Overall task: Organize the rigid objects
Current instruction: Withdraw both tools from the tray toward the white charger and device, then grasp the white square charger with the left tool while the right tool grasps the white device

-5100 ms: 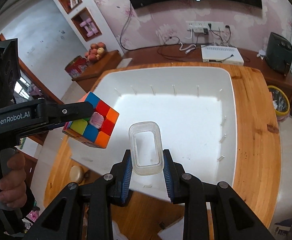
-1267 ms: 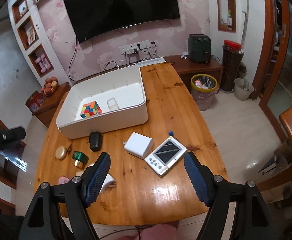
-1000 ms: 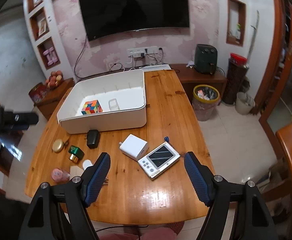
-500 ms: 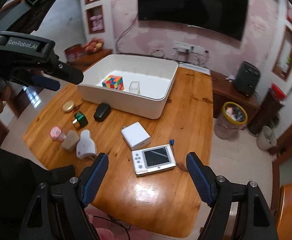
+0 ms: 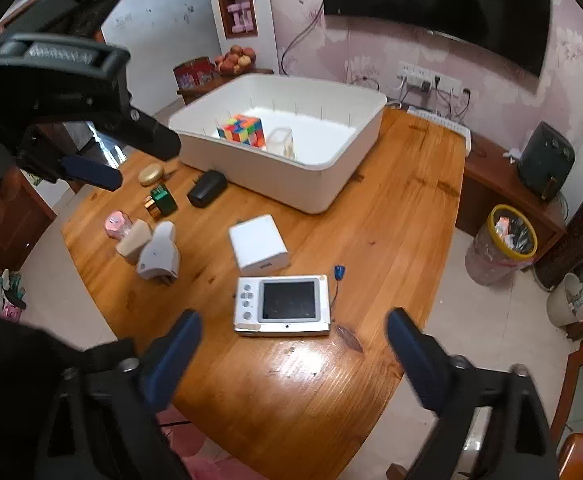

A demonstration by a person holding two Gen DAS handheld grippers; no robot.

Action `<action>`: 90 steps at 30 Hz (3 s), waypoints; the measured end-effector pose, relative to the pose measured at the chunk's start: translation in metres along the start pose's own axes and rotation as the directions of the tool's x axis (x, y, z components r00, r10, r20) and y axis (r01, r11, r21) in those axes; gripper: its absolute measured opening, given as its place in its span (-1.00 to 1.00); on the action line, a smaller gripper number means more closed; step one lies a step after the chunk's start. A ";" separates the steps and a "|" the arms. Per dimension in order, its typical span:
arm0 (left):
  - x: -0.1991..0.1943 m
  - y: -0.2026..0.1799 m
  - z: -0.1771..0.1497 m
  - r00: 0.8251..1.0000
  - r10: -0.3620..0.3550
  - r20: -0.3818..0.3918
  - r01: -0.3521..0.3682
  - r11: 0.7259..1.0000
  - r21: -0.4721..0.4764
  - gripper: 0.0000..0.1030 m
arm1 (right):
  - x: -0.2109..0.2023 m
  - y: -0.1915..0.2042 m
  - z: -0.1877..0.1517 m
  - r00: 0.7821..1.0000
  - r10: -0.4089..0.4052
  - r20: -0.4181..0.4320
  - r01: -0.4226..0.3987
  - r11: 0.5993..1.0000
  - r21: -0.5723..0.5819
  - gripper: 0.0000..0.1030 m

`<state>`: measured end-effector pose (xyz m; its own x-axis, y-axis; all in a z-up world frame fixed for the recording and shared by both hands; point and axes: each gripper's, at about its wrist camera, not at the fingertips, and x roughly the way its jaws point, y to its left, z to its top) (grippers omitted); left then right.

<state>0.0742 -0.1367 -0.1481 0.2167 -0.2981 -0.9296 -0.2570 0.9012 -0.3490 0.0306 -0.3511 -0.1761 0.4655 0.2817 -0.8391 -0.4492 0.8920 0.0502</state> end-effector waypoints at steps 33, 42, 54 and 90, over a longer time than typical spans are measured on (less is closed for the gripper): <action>0.114 0.041 0.025 0.966 -0.186 -0.180 0.066 0.850 -0.523 0.75 | 0.095 0.011 -0.018 0.993 0.060 -0.106 -0.077 0.983 -0.167 1.00; 0.128 0.037 0.028 0.960 -0.168 -0.224 0.013 0.826 -0.564 0.75 | 0.105 0.001 -0.018 0.980 0.117 -0.161 -0.141 0.978 -0.150 1.00; 0.134 0.047 0.029 0.956 -0.131 -0.263 -0.050 0.810 -0.585 0.73 | 0.111 -0.003 -0.014 0.971 0.149 -0.185 -0.178 0.973 -0.149 0.98; 0.113 0.043 0.026 0.966 -0.081 -0.244 -0.057 0.859 -0.509 0.17 | 0.118 0.011 -0.005 0.970 0.088 -0.227 -0.146 0.955 -0.256 0.98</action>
<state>0.1122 -0.1235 -0.2652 0.0001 -0.4375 -0.8992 -0.7121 0.6313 -0.3073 0.0771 -0.3099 -0.2773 0.2386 0.2709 -0.9326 -0.6927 0.7205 0.0321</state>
